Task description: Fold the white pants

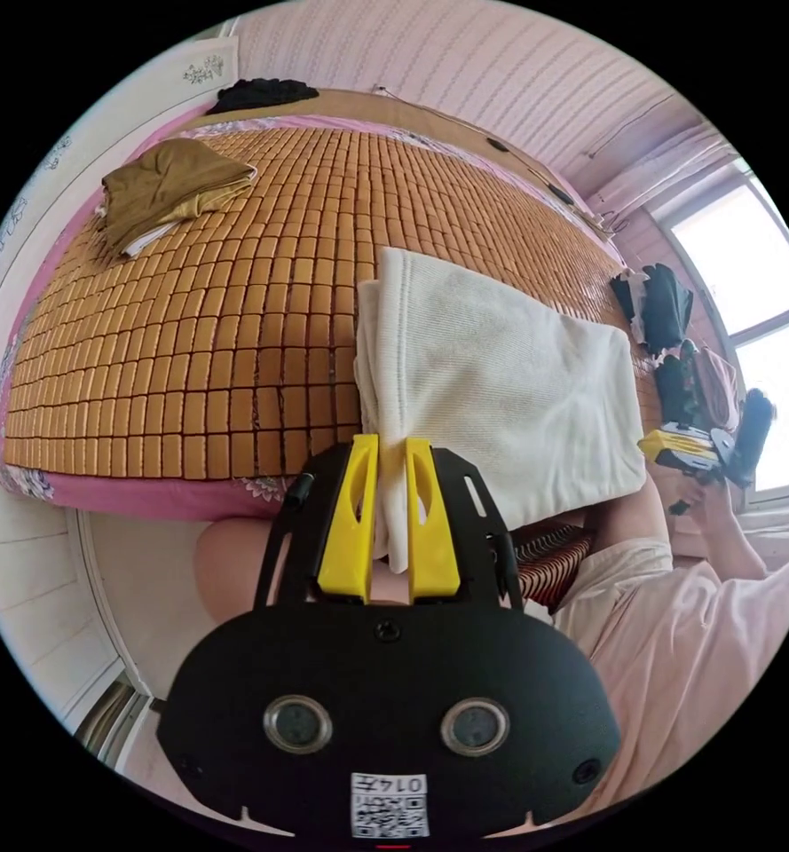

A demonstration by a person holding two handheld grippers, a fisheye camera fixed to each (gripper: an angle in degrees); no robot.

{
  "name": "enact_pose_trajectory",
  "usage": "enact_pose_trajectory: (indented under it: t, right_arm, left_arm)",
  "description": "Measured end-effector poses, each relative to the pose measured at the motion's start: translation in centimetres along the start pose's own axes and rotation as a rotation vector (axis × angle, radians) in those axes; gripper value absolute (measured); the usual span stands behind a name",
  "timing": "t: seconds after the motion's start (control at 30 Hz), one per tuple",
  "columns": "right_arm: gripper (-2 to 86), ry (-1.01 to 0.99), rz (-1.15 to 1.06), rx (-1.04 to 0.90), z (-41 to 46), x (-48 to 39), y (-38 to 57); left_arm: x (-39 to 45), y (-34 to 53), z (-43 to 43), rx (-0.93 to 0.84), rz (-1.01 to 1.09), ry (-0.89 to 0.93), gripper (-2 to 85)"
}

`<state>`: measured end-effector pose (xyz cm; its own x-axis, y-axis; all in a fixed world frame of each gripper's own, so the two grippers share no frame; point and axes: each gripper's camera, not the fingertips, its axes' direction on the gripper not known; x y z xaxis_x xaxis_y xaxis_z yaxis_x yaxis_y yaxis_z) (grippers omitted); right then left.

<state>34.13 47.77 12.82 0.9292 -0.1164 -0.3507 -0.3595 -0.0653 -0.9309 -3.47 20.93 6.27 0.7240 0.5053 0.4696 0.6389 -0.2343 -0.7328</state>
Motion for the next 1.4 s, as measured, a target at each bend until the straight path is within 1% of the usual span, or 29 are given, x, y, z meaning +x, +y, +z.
enact_pose_trajectory:
  t: [0.03, 0.13, 0.2, 0.33, 0.37, 0.43, 0.5, 0.57, 0.6, 0.63, 0.7, 0.77, 0.8, 0.87, 0.9, 0.93, 0.97, 1.0, 1.03, 1.1, 1.17, 1.2, 1.23, 1.33, 1.4]
  right_arm:
    - [-0.3, 0.094, 0.076, -0.043, 0.5, 1.4, 0.8]
    - [-0.3, 0.25, 0.239, -0.176, 3.4, 4.5, 2.8]
    - [-0.4, 0.208, 0.295, -0.108, 4.4, 5.3, 3.6]
    - [-0.3, 0.199, 0.241, -0.249, 4.5, 5.0, -0.2]
    - [-0.3, 0.192, 0.213, -0.241, 4.0, 4.7, -0.8]
    - [-0.3, 0.188, 0.103, -0.157, 1.8, 2.9, -3.3]
    - [-0.3, 0.165, 0.014, -0.125, 1.3, 1.6, -6.0]
    - [-0.3, 0.153, -0.062, -0.104, 1.9, 0.2, -9.4]
    - [-0.3, 0.146, -0.105, -0.108, 2.8, -0.7, -11.9]
    - [-0.3, 0.157, -0.14, -0.125, 4.0, -1.5, -14.4]
    - [-0.3, 0.221, -0.163, -0.161, 6.4, -2.3, -17.5]
    - [-0.3, 0.295, -0.187, -0.251, 9.8, -2.3, -19.6]
    - [-0.3, 0.292, -0.195, -0.338, 12.4, -1.7, -20.2]
    - [-0.3, 0.279, -0.174, -0.297, 13.1, -0.9, -20.4]
    - [-0.3, 0.25, -0.162, -0.324, 13.1, -0.4, -20.9]
    - [-0.3, 0.228, -0.174, -0.365, 13.0, -0.1, -21.6]
    - [-0.3, 0.214, -0.179, -0.389, 12.8, 0.0, -22.0]
    - [-0.4, 0.192, -0.183, -0.445, 12.3, 0.1, -23.0]
    - [-0.4, 0.207, -0.192, -0.44, 11.1, -0.2, -23.9]
    - [-0.4, 0.256, -0.201, -0.338, 9.1, -0.8, -24.8]
    - [-0.4, 0.275, -0.211, -0.401, 10.6, -0.6, -25.2]
    - [-0.4, 0.25, -0.209, -0.488, 12.9, 0.0, -24.8]
    - [-0.4, 0.253, -0.192, -0.432, 12.6, 0.3, -24.8]
    - [-0.4, 0.214, -0.187, -0.46, 11.7, 1.2, -25.2]
    - [-0.4, 0.152, -0.137, -0.432, 10.3, 2.4, -25.2]
  left_arm:
    - [0.1, 0.0, 0.0, 0.001, 0.002, -0.002, 5.4]
    - [0.7, 0.2, 0.4, 0.012, 0.013, -0.007, 5.7]
    - [1.2, 0.1, 1.2, 0.016, 0.033, -0.023, 6.2]
    - [0.6, -0.2, 1.8, 0.017, -0.057, 0.06, 7.1]
    - [0.6, -0.2, 1.5, 0.013, -0.078, 0.068, 7.5]
    - [1.3, 0.0, 0.2, 0.026, -0.065, 0.029, 7.5]
    - [3.7, 0.6, -2.6, 0.084, 0.024, -0.097, 6.8]
    - [6.5, 0.6, -4.2, 0.114, 0.131, -0.095, 6.1]
    - [9.0, 0.4, -4.6, 0.129, 0.221, -0.063, 5.6]
    - [10.4, 0.2, -4.3, 0.126, 0.267, -0.045, 5.4]
    - [16.2, -0.6, -1.4, 0.081, 0.441, 0.018, 4.8]
    - [20.4, -1.1, 2.1, 0.028, 0.547, 0.063, 4.8]
    - [22.9, -1.2, 4.6, -0.014, 0.629, 0.086, 4.6]
    - [25.9, -1.1, 8.5, -0.077, 0.727, 0.028, 3.9]
    - [27.2, -0.8, 11.6, -0.167, 0.789, -0.027, 3.2]
    - [27.6, -0.6, 12.8, -0.181, 0.802, -0.069, 2.7]
    - [28.0, -0.1, 13.3, -0.124, 0.847, -0.087, 1.7]
    - [28.2, 0.0, 13.4, -0.122, 0.861, -0.088, 0.8]
    - [28.3, -0.1, 13.3, -0.13, 0.854, -0.08, 0.5]
    - [28.6, -0.2, 12.5, -0.173, 0.871, -0.029, -0.5]
    - [28.6, 0.1, 12.6, -0.175, 0.874, -0.048, -0.7]
    - [28.5, 0.3, 13.2, -0.171, 0.864, -0.061, -0.7]
    - [28.4, 0.3, 13.6, -0.168, 0.85, -0.059, -0.8]
    - [28.6, -0.1, 15.3, -0.169, 0.831, -0.064, -0.7]
    - [28.9, -0.7, 15.5, -0.189, 0.843, -0.055, -0.6]
